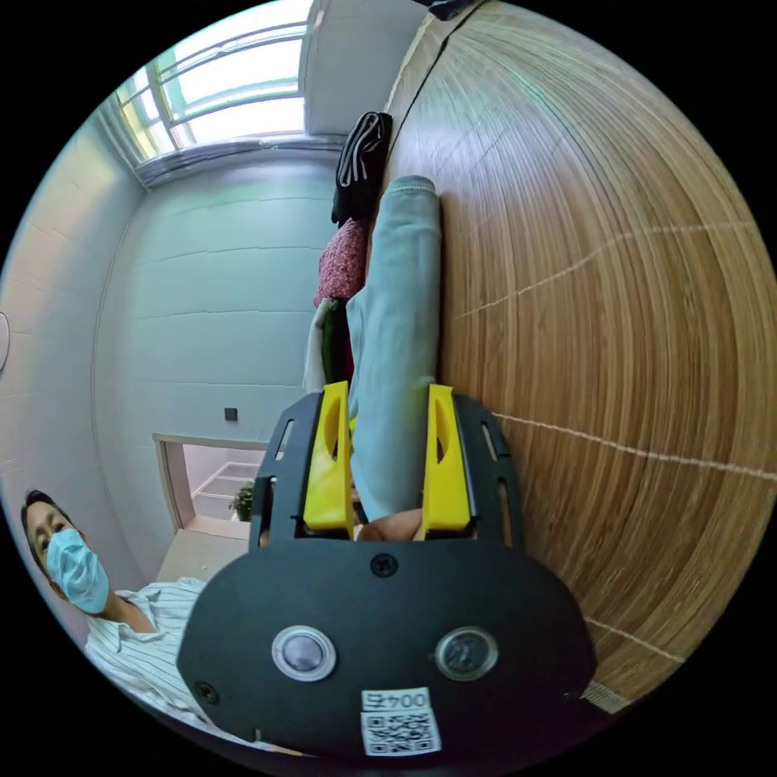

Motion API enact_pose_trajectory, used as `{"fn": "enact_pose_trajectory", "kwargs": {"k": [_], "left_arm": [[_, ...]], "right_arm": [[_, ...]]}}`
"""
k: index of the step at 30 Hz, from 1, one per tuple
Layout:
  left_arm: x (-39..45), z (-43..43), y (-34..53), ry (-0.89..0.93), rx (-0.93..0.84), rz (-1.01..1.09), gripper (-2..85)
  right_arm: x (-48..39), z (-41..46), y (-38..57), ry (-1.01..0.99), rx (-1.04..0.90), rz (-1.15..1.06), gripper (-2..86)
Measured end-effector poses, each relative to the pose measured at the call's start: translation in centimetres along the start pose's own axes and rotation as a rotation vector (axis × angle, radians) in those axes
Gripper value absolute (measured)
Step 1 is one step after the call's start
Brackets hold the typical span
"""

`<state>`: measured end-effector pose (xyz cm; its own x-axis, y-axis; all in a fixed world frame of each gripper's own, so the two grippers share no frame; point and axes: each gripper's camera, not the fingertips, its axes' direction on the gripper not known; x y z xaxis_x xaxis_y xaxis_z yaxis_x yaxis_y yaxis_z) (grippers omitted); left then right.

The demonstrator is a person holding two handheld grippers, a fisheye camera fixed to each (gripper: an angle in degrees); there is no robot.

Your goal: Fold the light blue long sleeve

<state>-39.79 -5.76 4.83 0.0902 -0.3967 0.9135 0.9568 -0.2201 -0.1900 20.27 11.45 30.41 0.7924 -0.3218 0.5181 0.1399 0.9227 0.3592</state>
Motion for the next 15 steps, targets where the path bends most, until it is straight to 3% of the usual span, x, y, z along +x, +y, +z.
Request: {"fn": "enact_pose_trajectory", "kwargs": {"k": [4,5,8,12,15], "left_arm": [[-0.4,-0.5,-0.5,0.006,-0.003,-0.002,1.6],[-0.4,-0.7,-0.6,0.005,-0.002,-0.001,1.7],[-0.6,-1.0,-0.7,0.007,0.003,0.001,1.7],[-0.7,-1.4,-0.9,0.005,0.006,0.002,1.7],[-0.6,-1.7,-1.1,0.001,0.005,0.006,1.9]], "right_arm": [[-6.0,1.6,1.5,0.387,-0.031,-0.228,6.5],[-7.8,1.8,2.4,0.516,0.045,-0.306,1.9],[-12.3,4.4,3.4,0.693,0.215,-0.579,-0.1],[-15.1,11.8,1.1,0.875,0.141,-0.788,-0.7],[-15.4,18.7,-0.6,1.190,0.026,-0.893,-0.7]]}}
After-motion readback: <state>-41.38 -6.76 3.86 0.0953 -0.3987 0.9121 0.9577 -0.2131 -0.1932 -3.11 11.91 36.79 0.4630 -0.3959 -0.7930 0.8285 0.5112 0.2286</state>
